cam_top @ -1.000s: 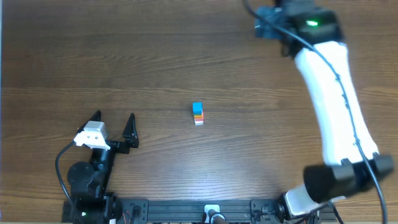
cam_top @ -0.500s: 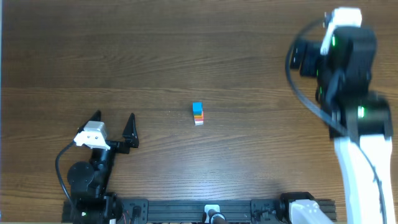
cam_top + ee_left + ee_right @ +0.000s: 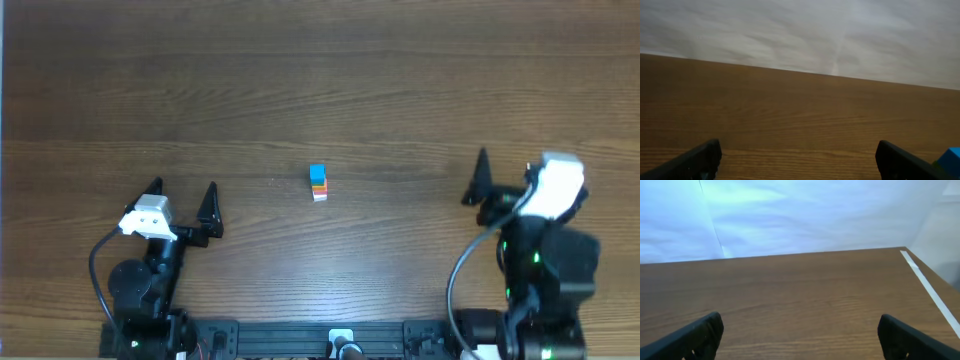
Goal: Stack Cubes
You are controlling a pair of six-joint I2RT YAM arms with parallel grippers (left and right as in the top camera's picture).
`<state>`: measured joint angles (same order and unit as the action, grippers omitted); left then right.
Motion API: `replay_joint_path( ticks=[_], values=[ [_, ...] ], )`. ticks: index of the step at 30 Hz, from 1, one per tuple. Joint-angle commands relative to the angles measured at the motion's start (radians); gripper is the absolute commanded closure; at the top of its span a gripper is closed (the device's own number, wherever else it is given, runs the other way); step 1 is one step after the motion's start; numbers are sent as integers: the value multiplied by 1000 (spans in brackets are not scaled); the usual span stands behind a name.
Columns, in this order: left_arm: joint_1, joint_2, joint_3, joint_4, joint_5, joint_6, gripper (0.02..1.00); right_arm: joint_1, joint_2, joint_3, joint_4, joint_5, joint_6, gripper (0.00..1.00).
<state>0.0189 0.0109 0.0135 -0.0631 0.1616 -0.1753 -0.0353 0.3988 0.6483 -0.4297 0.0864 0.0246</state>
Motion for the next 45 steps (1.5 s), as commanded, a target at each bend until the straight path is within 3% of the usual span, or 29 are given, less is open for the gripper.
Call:
replay_joint_path(
  ticks=[1, 18, 38, 45],
  values=[
    [-4, -5, -8, 3, 5, 14, 18, -35, -132, -98, 43, -88, -4, 5],
    [-4, -5, -8, 3, 5, 14, 23, -31, -312, -419, 288, -229, -4, 7],
    [-4, -5, -8, 3, 5, 14, 18, -29, -394, -564, 360, -223, -4, 9],
    [-4, -5, -8, 3, 5, 14, 18, -29, -394, -644, 372, -186, -4, 9]
  ],
)
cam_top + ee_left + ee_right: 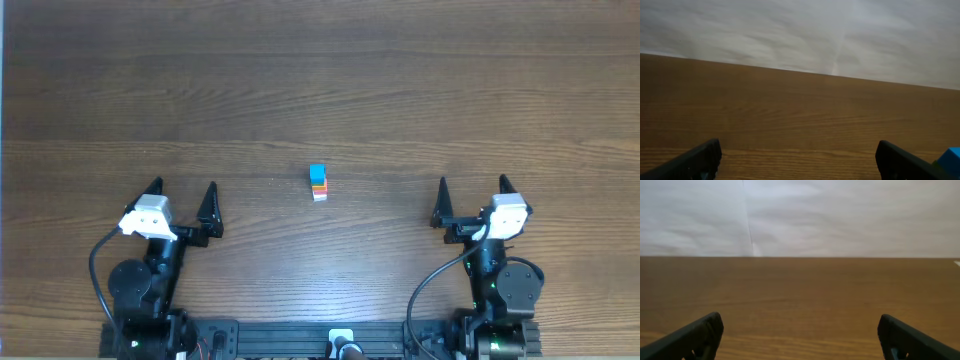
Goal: Stack Cubes
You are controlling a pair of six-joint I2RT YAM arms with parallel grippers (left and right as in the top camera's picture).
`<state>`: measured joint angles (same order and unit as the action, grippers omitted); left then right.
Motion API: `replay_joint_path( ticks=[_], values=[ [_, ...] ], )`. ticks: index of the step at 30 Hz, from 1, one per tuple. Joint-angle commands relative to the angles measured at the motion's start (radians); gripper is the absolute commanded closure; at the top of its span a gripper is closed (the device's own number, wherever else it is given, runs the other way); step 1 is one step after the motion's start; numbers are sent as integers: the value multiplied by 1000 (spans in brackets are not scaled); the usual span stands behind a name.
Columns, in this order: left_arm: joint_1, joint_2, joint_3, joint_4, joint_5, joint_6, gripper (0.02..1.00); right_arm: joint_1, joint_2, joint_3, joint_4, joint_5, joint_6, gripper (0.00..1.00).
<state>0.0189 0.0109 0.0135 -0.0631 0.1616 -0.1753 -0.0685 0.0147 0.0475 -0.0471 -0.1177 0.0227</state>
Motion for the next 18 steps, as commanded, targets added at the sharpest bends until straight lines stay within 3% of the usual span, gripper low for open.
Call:
replay_joint_path(
  ticks=[1, 18],
  values=[
    [-4, -5, -8, 3, 5, 14, 18, 5, -10, -42, -21, 22, -2, 7],
    [-4, -5, -8, 3, 5, 14, 18, 5, -9, -42, -20, 21, -2, 7]
  ],
)
